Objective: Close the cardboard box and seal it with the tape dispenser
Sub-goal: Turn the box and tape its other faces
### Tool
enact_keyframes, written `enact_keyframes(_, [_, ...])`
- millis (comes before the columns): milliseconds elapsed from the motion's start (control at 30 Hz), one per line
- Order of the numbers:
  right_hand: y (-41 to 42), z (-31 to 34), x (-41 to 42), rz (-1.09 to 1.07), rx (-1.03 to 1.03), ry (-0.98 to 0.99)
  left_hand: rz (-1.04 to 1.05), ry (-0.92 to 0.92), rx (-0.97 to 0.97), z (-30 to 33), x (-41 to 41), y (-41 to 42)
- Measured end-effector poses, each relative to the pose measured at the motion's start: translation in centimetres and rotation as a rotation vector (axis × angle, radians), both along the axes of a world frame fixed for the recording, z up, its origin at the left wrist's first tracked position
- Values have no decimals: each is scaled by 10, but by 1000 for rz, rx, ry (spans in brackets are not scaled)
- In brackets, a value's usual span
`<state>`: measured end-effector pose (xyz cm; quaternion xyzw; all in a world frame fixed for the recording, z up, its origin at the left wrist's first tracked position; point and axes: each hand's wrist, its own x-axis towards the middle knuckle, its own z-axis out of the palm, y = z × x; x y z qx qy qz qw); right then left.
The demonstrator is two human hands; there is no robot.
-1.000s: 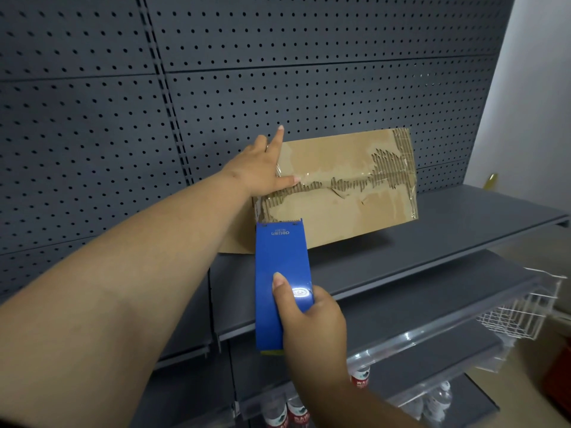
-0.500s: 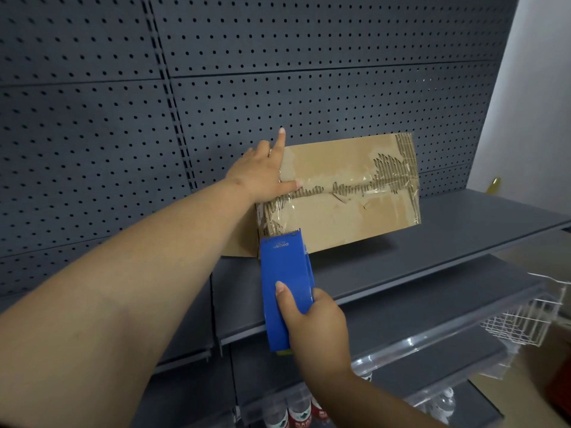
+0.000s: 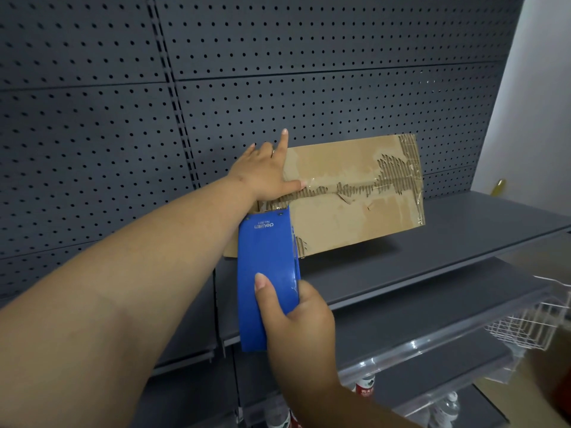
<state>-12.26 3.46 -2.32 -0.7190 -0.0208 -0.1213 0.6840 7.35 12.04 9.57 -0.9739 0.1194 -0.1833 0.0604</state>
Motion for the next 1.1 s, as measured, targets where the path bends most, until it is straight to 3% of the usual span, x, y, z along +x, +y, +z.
enact_keyframes(333, [-16, -28, 18, -19, -12, 159, 17, 40, -12, 2, -6, -4])
enact_keyframes(667, [-18, -27, 26, -22, -73, 159, 117, -151, 89, -13, -3, -3])
enact_keyframes(933, [-20, -24, 27, -28, -181, 147, -20, -78, -223, -18, -6, 2])
enact_keyframes(1100, [-22, -20, 28, -18, -195, 151, 74, -128, -210, -16, -7, -1])
